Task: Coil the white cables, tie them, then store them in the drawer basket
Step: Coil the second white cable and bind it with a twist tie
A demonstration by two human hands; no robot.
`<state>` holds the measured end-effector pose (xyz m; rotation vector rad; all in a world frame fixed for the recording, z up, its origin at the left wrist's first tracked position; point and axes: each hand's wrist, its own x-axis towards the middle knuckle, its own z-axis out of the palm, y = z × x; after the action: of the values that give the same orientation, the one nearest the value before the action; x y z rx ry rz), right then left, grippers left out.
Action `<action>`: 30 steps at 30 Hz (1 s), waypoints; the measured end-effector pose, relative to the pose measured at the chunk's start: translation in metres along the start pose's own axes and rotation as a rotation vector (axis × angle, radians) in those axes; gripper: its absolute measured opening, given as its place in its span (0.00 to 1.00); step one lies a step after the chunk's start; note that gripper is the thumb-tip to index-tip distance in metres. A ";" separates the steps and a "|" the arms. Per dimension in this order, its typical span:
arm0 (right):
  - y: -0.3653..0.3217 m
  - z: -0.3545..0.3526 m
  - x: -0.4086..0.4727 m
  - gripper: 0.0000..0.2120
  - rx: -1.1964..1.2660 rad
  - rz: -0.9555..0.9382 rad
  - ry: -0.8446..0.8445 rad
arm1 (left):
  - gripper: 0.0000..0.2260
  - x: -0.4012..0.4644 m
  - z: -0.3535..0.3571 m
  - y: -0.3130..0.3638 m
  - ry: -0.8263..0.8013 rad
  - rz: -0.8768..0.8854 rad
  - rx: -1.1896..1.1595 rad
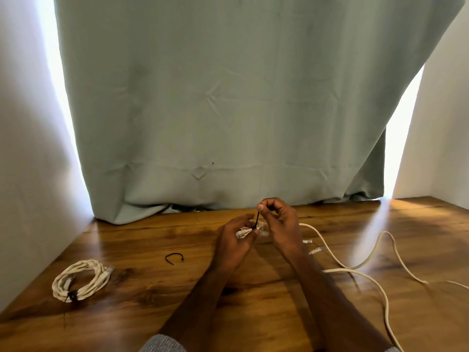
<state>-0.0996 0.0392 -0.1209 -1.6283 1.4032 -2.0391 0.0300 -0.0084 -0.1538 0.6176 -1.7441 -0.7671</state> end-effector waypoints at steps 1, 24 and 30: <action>0.001 0.001 0.000 0.05 -0.007 0.000 -0.012 | 0.12 0.001 -0.001 -0.002 0.012 0.015 0.025; 0.026 0.011 -0.011 0.06 -0.071 0.213 -0.208 | 0.05 0.004 -0.012 -0.042 -0.107 -0.147 0.439; 0.022 0.017 -0.011 0.09 -0.098 0.223 -0.212 | 0.08 0.008 -0.009 -0.044 -0.125 -0.210 0.690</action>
<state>-0.0895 0.0251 -0.1454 -1.5886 1.5487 -1.6495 0.0380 -0.0456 -0.1800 1.2504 -2.0842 -0.3261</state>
